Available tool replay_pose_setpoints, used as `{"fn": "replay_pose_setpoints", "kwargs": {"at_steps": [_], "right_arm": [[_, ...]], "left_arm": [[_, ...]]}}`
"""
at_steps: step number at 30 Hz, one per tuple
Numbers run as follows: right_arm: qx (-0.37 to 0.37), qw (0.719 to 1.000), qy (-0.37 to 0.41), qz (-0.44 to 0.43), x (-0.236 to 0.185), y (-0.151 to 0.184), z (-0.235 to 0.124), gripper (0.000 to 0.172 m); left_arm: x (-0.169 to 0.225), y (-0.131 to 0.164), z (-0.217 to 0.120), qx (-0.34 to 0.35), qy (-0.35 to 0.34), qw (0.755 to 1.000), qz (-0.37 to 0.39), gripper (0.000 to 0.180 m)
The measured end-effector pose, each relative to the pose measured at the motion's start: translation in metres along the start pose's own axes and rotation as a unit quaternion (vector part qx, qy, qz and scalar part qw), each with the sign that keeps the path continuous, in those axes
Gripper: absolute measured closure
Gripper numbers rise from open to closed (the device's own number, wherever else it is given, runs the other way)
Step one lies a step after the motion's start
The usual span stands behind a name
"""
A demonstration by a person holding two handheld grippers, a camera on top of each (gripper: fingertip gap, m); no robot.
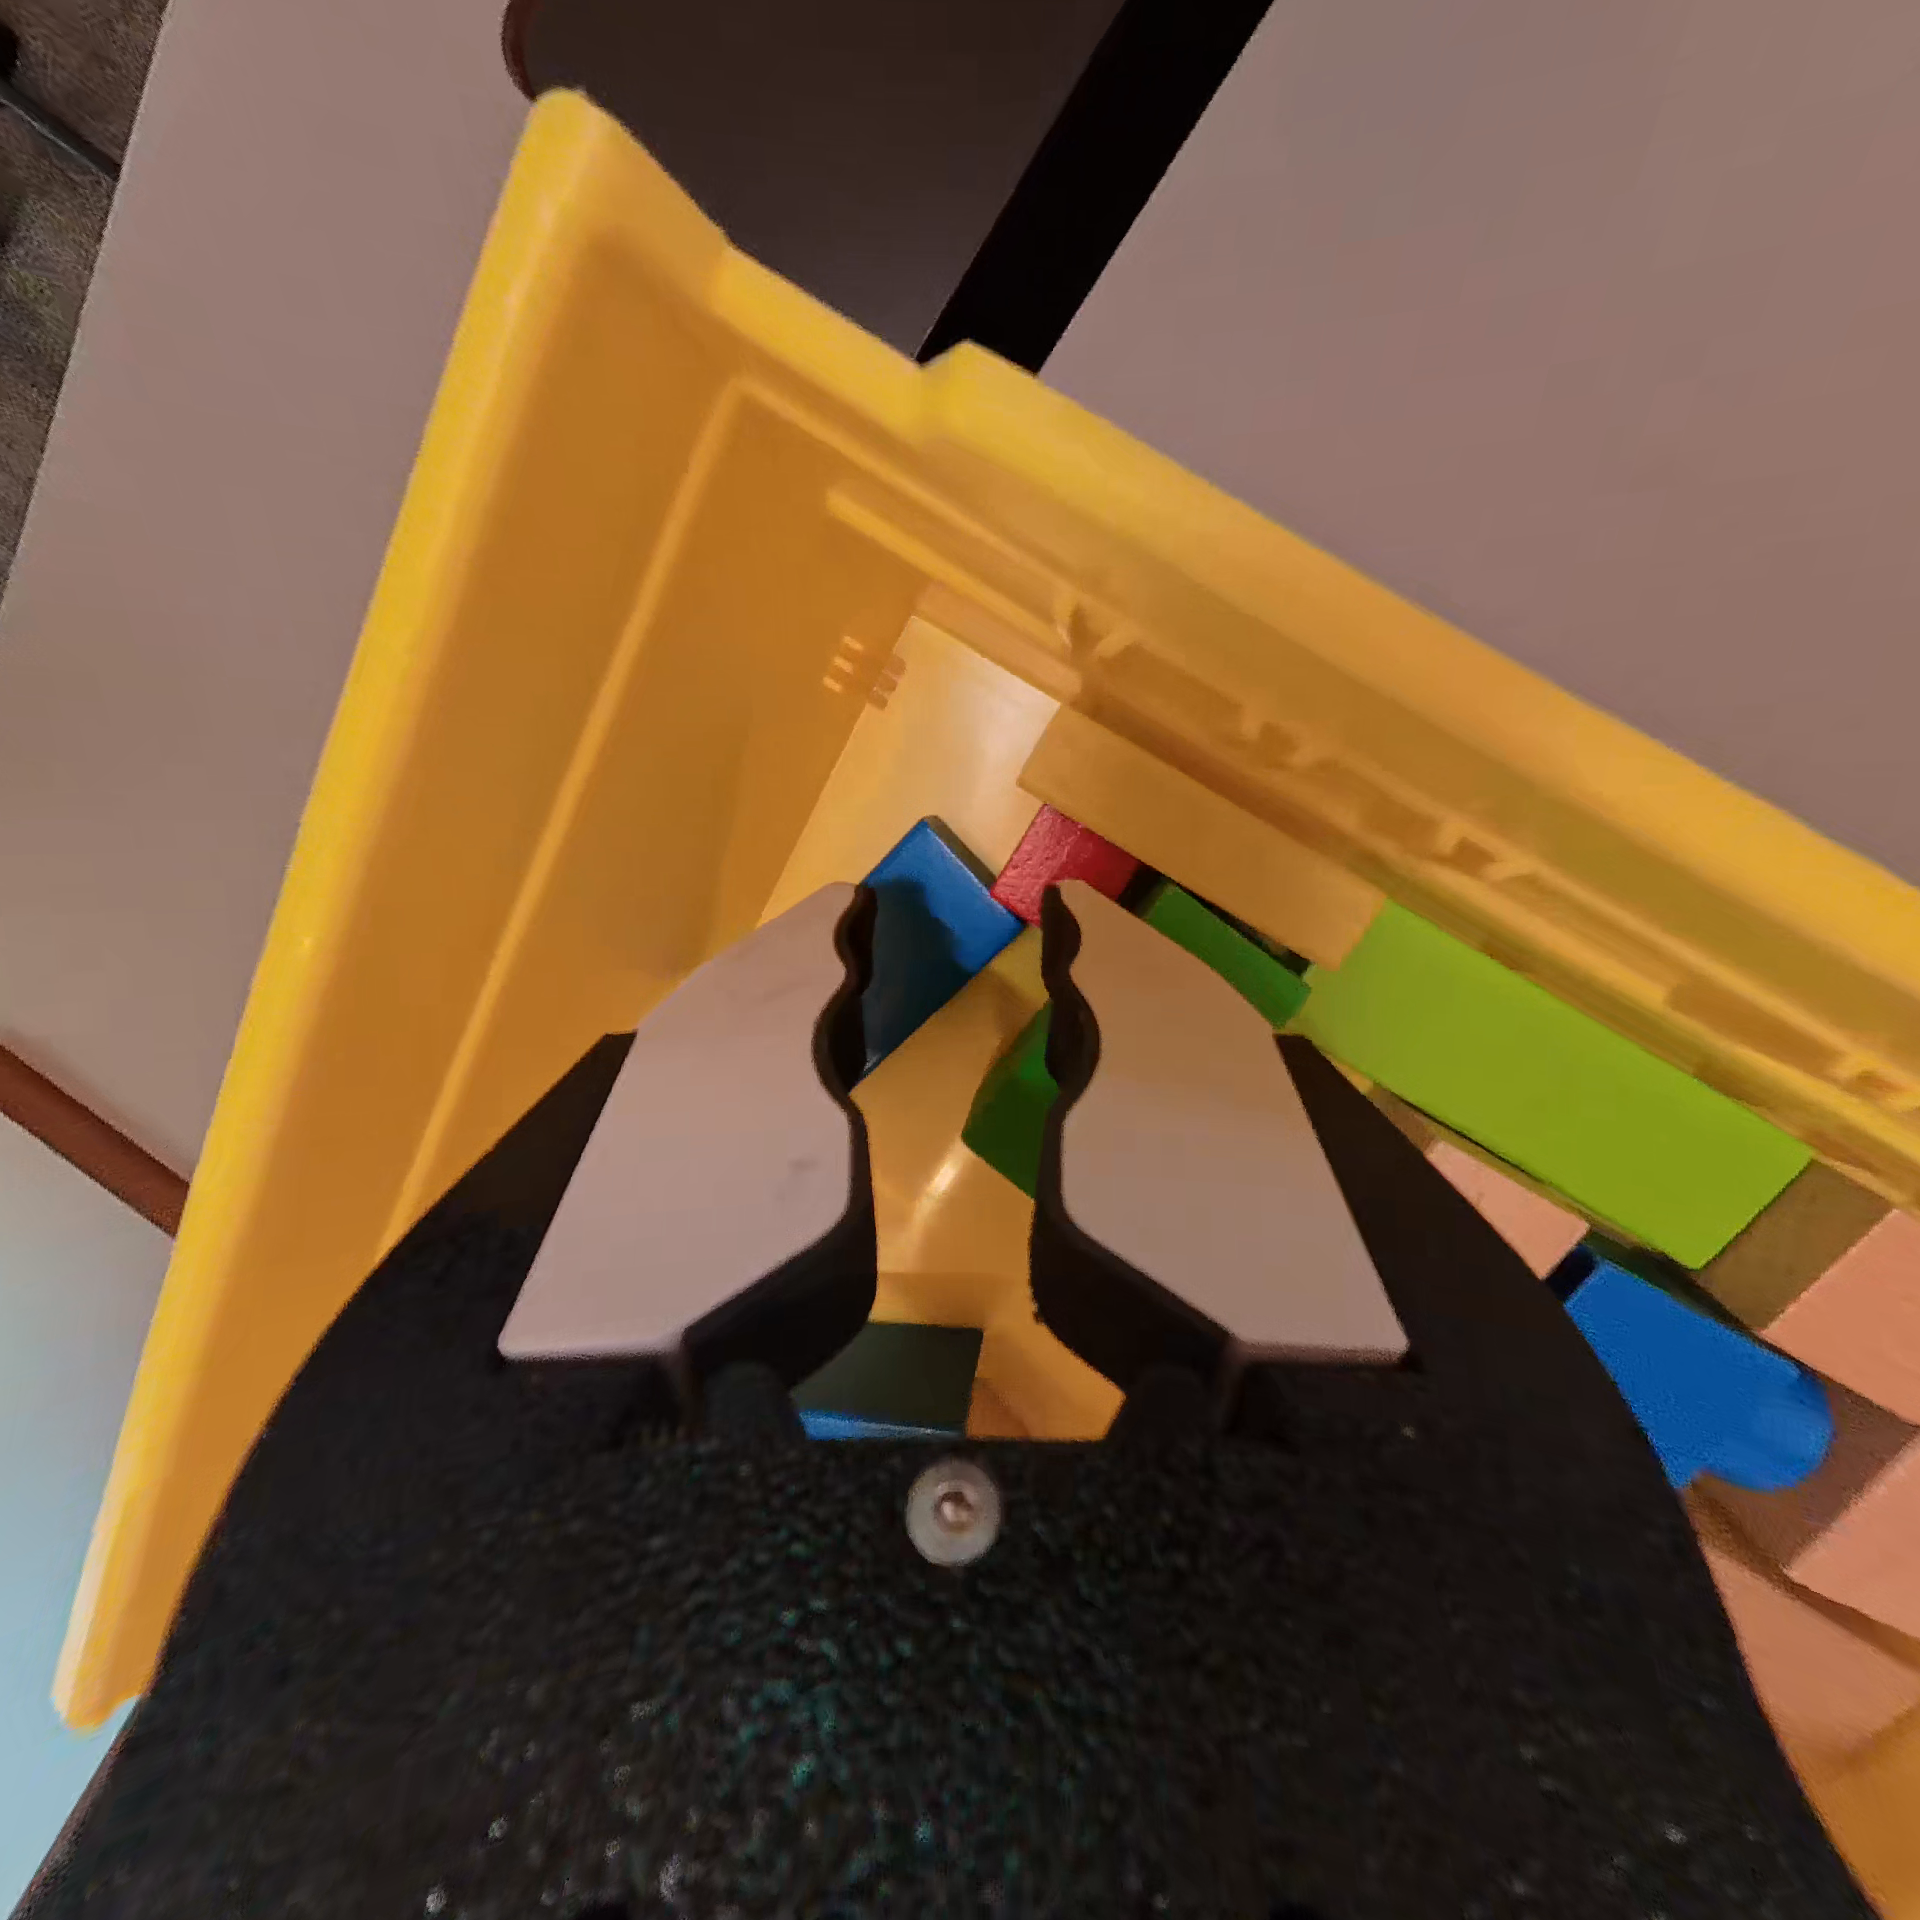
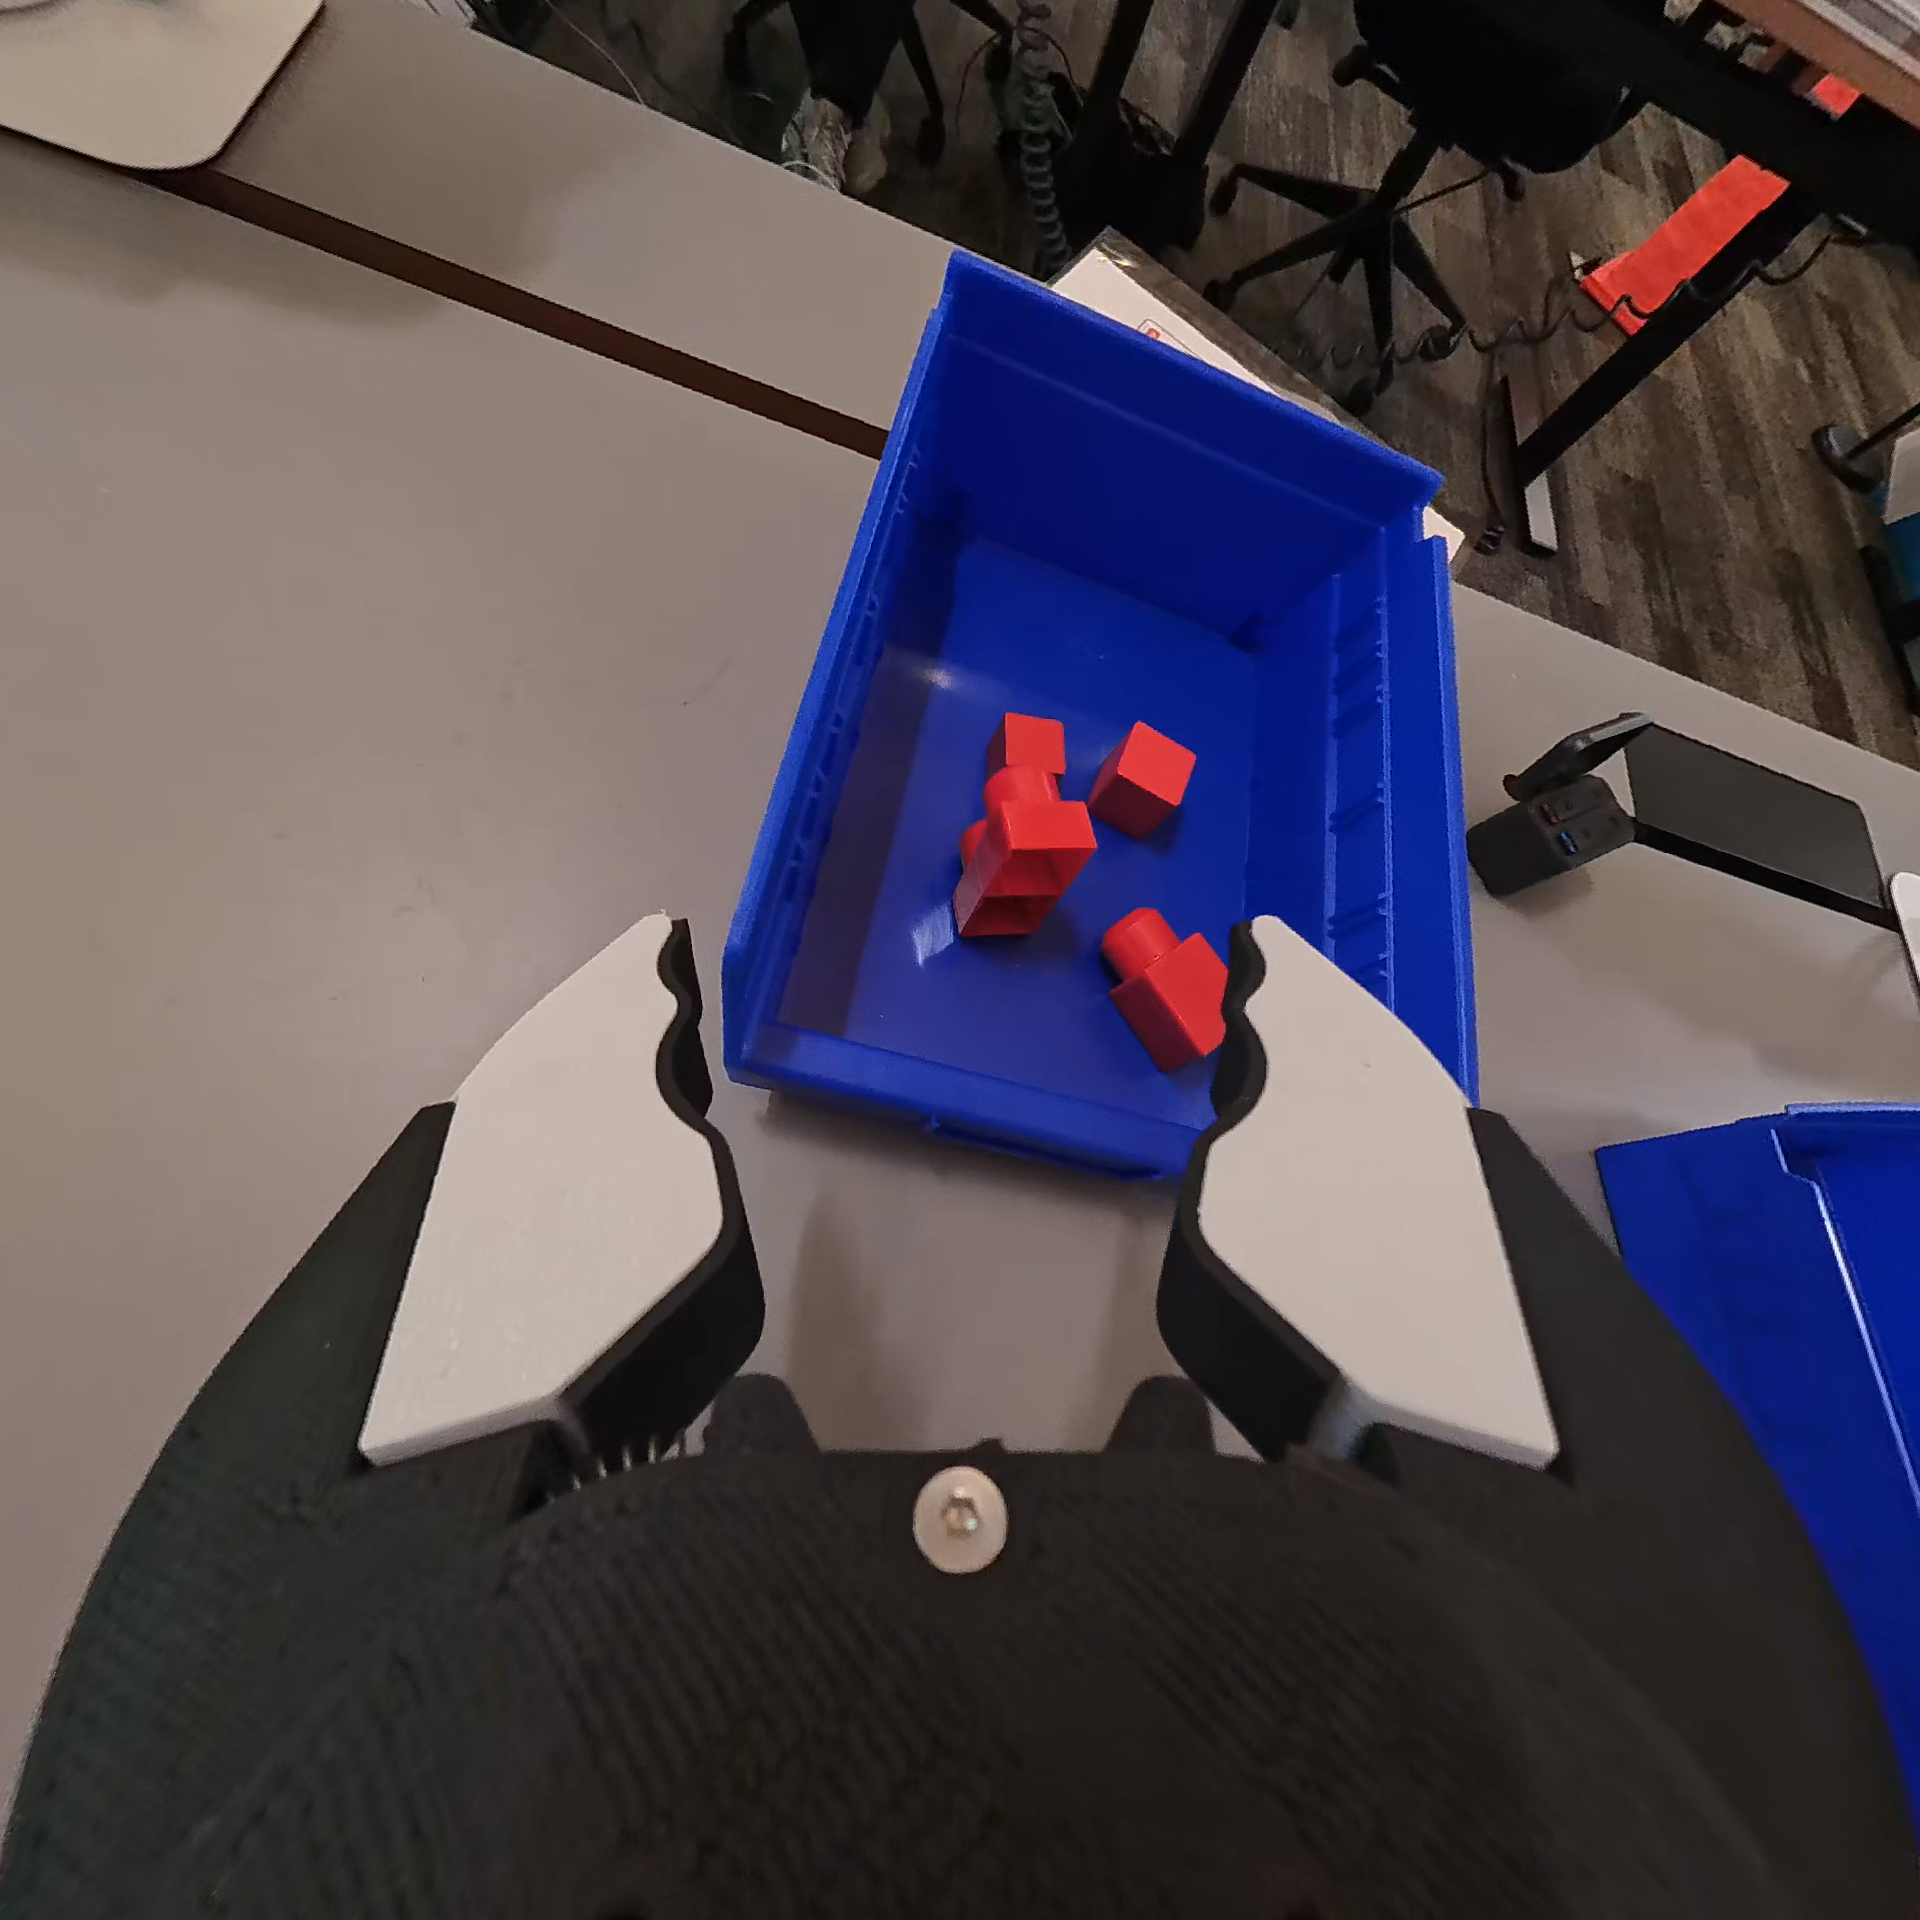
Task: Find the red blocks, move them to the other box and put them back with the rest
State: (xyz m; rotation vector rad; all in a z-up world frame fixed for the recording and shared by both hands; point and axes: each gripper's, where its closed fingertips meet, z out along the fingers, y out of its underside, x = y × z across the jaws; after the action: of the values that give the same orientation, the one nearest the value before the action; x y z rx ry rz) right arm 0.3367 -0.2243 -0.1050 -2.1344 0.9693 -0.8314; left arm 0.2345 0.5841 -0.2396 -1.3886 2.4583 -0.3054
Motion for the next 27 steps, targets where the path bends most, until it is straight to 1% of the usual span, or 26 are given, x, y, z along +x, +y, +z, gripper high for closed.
{"fn": "replay_pose_setpoints", "kwargs": {"at_steps": [3,7,12,17,21,27], "right_arm": [[-0.001,1.0,-0.003,0.001,-0.001,0.001,0.001,0.075],[-0.009,1.0,0.005,-0.01,-0.001,0.005,0.003,0.076],[-0.009,1.0,0.002,-0.005,-0.003,0.007,0.005,0.076],[-0.007,1.0,0.001,-0.009,-0.006,0.007,0.003,0.076],[-0.01,1.0,0.004,-0.005,-0.004,0.01,0.001,0.076],[-0.007,1.0,0.003,-0.004,-0.006,0.013,0.0,0.076]], "left_arm": [[0.003,0.002,-0.001,-0.003,0.005,1.0,0.016,0.151],[0.01,0.009,-0.006,-0.022,0.009,0.997,0.068,0.151],[0.009,0.003,-0.002,-0.015,-0.015,0.992,0.125,0.147],[0.008,-0.001,0.008,-0.025,-0.012,0.99,0.138,0.149],[0.01,-0.003,0.015,-0.039,-0.008,0.987,0.153,0.156],[0.012,-0.001,0.013,-0.042,0.012,0.989,0.141,0.158]]}}
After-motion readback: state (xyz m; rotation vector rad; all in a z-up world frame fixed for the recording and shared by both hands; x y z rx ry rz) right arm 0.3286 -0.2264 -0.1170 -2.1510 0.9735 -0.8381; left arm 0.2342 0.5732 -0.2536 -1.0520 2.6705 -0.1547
